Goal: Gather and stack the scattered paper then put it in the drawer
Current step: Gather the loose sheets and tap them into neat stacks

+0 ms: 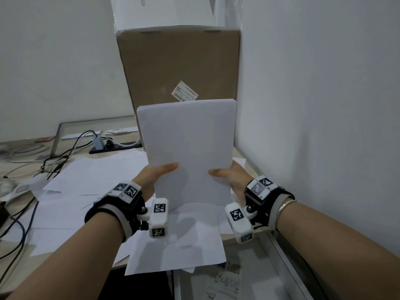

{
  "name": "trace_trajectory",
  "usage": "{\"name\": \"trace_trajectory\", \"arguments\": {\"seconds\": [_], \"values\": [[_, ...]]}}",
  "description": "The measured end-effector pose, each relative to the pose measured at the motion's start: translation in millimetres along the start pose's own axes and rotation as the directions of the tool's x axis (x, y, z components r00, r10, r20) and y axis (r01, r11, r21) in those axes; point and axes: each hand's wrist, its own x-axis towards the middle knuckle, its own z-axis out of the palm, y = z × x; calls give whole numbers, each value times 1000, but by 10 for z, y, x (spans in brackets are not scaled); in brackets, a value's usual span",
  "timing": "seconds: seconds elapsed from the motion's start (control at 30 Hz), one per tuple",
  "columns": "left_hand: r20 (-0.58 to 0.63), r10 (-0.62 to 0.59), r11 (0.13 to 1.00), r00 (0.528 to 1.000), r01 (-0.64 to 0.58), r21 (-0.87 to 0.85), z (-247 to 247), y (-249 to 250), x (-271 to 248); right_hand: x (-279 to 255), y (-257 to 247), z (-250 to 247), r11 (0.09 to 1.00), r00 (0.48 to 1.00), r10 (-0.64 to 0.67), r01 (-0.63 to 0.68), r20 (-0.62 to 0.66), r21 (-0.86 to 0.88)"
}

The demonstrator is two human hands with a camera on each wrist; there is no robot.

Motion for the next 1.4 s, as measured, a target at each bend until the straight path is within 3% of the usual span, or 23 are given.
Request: {"name": "trace_trajectory", "arguments": {"seconds": [0.1, 0.23, 0.37, 0.53, 0.63, 0.7, 0.87, 1.0, 1.1, 1.27, 1.4], "values": [[-51, -54, 999, 997, 54, 0, -6, -194, -13, -25, 118, -6, 998, 999, 34, -34, -14, -57], [-208, -35, 999, 977, 31, -21, 11, -201, 27, -5, 174, 7, 989, 993, -40, 23, -114, -145], [-163, -51, 998, 985, 54, 13, 12, -128, -12, 21, 134, -17, 984, 988, -86, 65, -128, -164], [-49, -191, 977, 980, 195, 90, -67, -271, -126, 17, 80, -68, 988, 988, -74, 54, -138, -143], [-125, -190, 960, 974, 210, 183, -135, -473, -106, -24, 50, -84, 993, 998, -10, 2, -67, -120], [-224, -165, 951, 961, 215, 221, -172, -593, -60, -9, 70, -118, 980, 999, 10, -17, -39, -199], [-421, -126, 908, 898, 276, 316, -250, -885, 0, 97, 254, -506, 883, 960, 110, -213, -257, -418], [-419, -76, 857, 905, 274, 437, -241, -946, 23, 201, 361, -905, 789, 910, 223, -379, -349, -484], [-381, -69, 834, 922, 262, 485, -218, -942, 40, 305, 337, -892, 737, 887, 218, -423, -407, -527], [-374, -76, 786, 924, 286, 548, -212, -915, 21, 475, 203, -664, 809, 851, 395, -501, -347, -308], [-372, -85, 767, 924, 299, 568, -229, -905, 14, 631, 241, -600, 776, 823, 471, -558, -318, -294]]}}
